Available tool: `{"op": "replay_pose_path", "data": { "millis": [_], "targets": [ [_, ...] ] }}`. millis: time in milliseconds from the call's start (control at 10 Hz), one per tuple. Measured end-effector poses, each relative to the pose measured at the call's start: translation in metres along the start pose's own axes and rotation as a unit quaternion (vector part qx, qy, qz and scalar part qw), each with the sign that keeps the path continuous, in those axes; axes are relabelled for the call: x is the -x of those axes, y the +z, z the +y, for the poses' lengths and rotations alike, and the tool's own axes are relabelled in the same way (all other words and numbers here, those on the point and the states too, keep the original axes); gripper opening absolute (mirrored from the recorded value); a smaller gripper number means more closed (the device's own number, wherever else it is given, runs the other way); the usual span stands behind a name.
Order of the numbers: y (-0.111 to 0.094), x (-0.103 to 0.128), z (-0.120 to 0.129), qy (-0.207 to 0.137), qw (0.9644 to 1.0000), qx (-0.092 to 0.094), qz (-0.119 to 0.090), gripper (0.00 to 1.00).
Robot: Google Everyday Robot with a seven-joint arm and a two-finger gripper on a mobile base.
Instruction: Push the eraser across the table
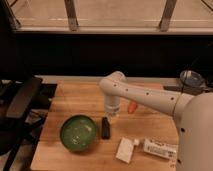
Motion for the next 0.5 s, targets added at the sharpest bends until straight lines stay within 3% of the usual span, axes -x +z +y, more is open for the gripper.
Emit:
{"op": "replay_pose_path", "data": {
  "millis": [200,400,500],
  "targets": [
    [0.006,-0.010,0.013,0.020,0.9998,0.007,-0.005,0.14],
    [0.019,-0.025,0.030,0.044,0.9987,0.013,-0.023,0.14],
    [0.035,-0.030,0.043,0.057,0.9974,0.022,-0.039,0.14]
  ]
}}
